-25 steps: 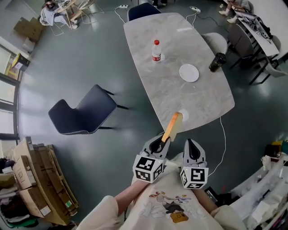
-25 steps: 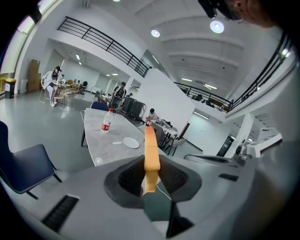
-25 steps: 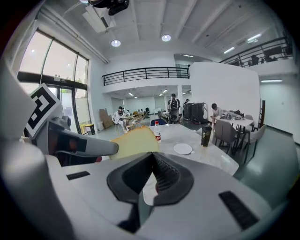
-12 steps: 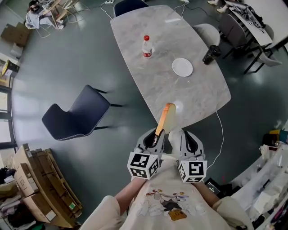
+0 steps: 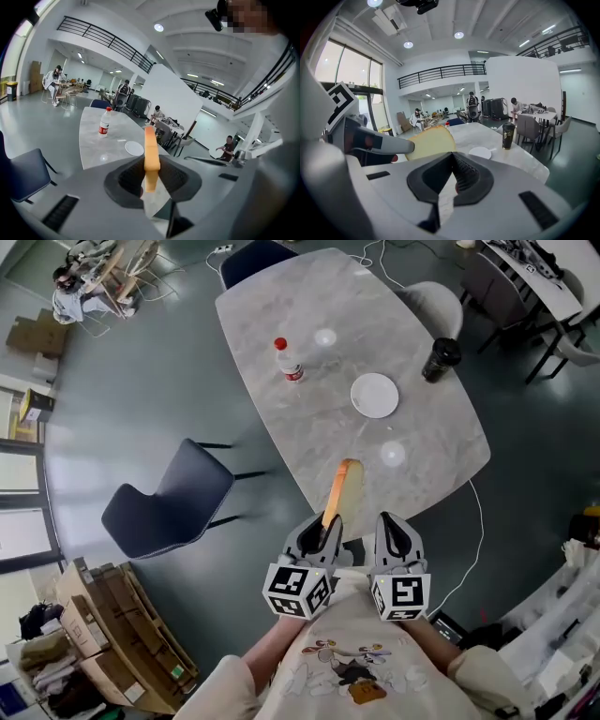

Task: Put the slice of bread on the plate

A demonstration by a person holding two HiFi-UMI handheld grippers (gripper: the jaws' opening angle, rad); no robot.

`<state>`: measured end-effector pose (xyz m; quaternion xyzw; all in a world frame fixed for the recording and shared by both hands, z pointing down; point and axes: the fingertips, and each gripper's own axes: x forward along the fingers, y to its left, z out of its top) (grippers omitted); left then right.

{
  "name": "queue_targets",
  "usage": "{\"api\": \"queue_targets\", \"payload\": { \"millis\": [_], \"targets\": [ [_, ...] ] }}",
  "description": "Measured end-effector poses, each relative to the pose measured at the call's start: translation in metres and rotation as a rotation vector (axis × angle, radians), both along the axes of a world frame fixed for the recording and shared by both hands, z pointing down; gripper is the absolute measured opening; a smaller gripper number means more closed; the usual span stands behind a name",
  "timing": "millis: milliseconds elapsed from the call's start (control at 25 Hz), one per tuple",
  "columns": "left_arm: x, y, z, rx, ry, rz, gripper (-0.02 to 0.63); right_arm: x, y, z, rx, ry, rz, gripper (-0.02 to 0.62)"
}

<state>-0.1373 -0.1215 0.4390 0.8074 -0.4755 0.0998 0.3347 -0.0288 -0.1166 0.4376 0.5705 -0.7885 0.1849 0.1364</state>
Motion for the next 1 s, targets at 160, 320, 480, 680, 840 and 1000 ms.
{"api": "queue_targets", "payload": {
  "millis": [160,320,480,680,840,1000],
  "targets": [
    [0.024,-0.037,0.016,-0.028,-0.011,0.012,0.095,0.028,-0.037,0.011,-0.016,0.003,0.001,0.005],
    [0.048,-0.071,0.030,-0.056,-0.015,0.012,0.095,0.055,-0.066,0.033,-0.057,0.002,0.007,0.005],
    [0.073,-0.098,0.035,-0.062,-0.010,0.002,0.095,0.071,-0.091,0.041,-0.077,-0.014,-0.015,0.005],
    [0.090,-0.130,0.040,-0.063,0.003,-0.017,0.094,0.068,-0.120,0.047,-0.092,-0.061,-0.051,0.005],
    [0.095,-0.155,0.053,-0.075,0.012,-0.039,0.094,0.063,-0.140,0.048,-0.094,-0.074,-0.088,0.005],
    [0.095,-0.179,0.066,-0.092,0.017,-0.057,0.094,0.072,-0.158,0.059,-0.088,-0.062,-0.061,0.005]
  ]
}}
